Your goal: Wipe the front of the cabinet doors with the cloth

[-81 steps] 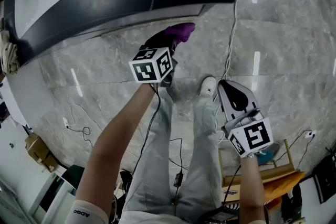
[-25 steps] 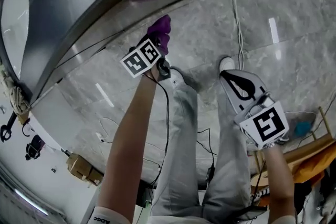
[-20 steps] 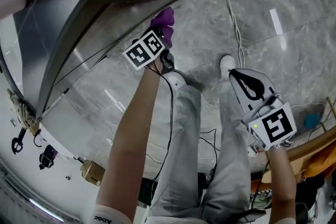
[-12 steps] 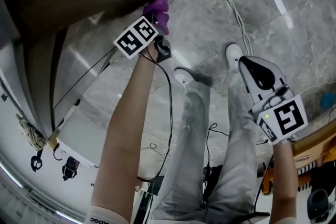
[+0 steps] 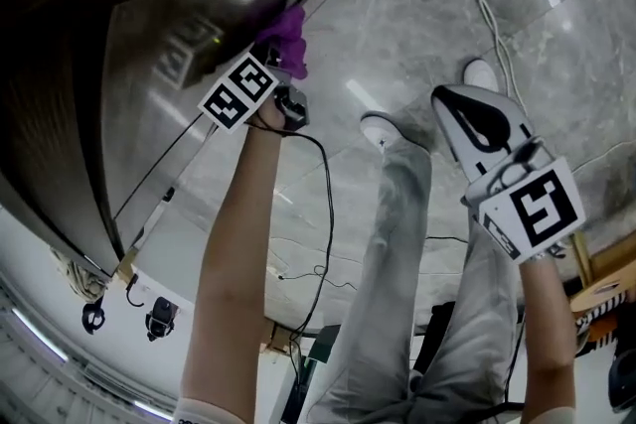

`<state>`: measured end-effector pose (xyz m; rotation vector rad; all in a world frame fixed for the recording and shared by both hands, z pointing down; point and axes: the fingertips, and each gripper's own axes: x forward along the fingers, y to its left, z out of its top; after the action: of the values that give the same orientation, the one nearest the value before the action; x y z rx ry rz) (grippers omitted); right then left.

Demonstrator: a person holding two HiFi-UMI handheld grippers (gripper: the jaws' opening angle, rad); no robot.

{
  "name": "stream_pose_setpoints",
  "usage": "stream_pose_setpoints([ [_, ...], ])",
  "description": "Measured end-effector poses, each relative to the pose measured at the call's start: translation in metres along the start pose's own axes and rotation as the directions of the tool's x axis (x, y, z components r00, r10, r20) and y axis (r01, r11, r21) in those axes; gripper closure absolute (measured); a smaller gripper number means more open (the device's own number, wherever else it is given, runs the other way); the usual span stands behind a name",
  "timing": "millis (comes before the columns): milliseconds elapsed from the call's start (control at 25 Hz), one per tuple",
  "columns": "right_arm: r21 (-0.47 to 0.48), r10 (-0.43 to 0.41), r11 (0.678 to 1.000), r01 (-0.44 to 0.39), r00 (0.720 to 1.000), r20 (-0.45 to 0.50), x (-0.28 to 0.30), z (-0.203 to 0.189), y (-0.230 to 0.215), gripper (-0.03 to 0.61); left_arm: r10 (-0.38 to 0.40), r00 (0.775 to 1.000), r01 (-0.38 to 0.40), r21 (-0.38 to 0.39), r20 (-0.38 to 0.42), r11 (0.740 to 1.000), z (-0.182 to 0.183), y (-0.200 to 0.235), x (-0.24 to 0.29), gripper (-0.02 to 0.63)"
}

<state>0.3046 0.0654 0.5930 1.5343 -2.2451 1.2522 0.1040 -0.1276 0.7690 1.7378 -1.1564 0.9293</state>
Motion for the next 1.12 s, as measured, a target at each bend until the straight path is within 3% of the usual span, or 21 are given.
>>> stream_pose_setpoints([
  [200,-0.026,0.051,0.998,-0.052,0.998,-0.035,0.021,-0.009,0.026,0.551,0.110,0.994,-0.109,-0.076,0.013,0.991,-0.014,0.074,-0.029,0.557],
  [320,-0.024,0.064,0.998,-0.065,0.996,-0.056,0.028,-0.012,0.030,0.551,0.172,0.985,-0.172,-0.080,0.004,0.982,-0.021,0.111,-0.048,0.557],
  [440,-0.050,0.074,0.996,-0.077,0.995,-0.065,0.026,-0.007,0.028,0.551,0.239,0.971,-0.239,-0.080,-0.002,0.968,-0.024,0.132,-0.063,0.557],
  [600,-0.092,0.095,0.991,-0.101,0.993,-0.070,0.017,0.006,0.022,0.551,0.316,0.949,-0.310,-0.179,0.009,0.934,-0.026,0.147,-0.080,0.557],
  [720,-0.093,0.085,0.991,-0.092,0.994,-0.075,0.004,0.014,0.011,0.551,0.250,0.968,-0.246,-0.159,0.007,0.956,-0.029,0.117,-0.075,0.557],
  [880,-0.121,0.069,0.989,-0.081,0.993,-0.094,-0.020,0.023,-0.010,0.551,0.105,0.994,-0.104,-0.084,0.010,0.991,-0.025,0.037,-0.044,0.557],
  [1120,-0.134,0.015,0.991,-0.025,0.997,-0.076,-0.059,0.038,-0.052,0.551,-0.110,0.993,0.110,0.006,0.028,0.994,-0.009,-0.089,0.012,0.557],
])
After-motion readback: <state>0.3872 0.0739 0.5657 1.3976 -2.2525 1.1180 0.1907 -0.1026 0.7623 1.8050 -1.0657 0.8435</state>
